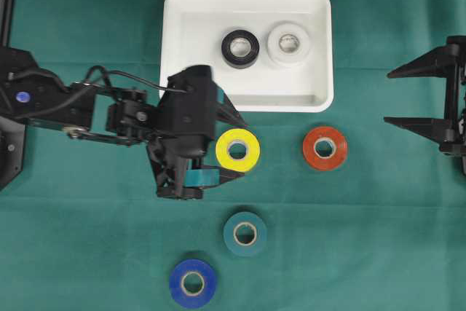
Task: Pick up the tape from a random location and place it into the white case.
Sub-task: 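Move the left gripper over the yellow tape roll below the tray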
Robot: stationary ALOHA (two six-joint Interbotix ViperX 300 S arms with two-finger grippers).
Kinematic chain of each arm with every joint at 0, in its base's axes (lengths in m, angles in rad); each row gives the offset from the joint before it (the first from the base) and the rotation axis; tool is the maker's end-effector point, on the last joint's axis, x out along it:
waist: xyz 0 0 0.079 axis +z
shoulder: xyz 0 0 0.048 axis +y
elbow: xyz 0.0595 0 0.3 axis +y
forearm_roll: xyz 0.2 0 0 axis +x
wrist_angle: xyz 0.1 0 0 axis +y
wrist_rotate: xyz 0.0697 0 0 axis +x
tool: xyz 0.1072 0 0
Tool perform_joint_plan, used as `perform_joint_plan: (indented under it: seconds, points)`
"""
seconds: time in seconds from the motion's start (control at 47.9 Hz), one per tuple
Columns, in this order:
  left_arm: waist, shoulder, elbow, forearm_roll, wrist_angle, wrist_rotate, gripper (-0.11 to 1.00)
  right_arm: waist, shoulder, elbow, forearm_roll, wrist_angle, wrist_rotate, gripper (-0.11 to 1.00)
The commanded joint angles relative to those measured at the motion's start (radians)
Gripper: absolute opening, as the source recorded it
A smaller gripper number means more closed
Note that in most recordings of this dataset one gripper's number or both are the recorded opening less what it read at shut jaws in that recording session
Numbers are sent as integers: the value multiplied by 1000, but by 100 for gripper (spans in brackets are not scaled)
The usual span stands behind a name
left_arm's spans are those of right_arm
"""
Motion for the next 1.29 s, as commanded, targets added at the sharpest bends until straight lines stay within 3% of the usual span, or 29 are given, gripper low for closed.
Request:
perform_joint_plan:
  seconds: [0.0, 0.23, 0.501, 1.274]
  points:
    - [3, 12, -69, 3, 71, 0, 95, -2, 5, -28, -2, -2, 2, 82]
    - [5, 87, -199, 3, 319, 0, 95, -2, 5, -28, -2, 0, 2, 82]
    - [5, 147, -308, 5, 534, 0, 95, -2, 5, -28, -2, 0, 2, 82]
    - [3, 155, -322, 9, 545, 2, 95, -2, 6, -28, -2, 2, 2, 82]
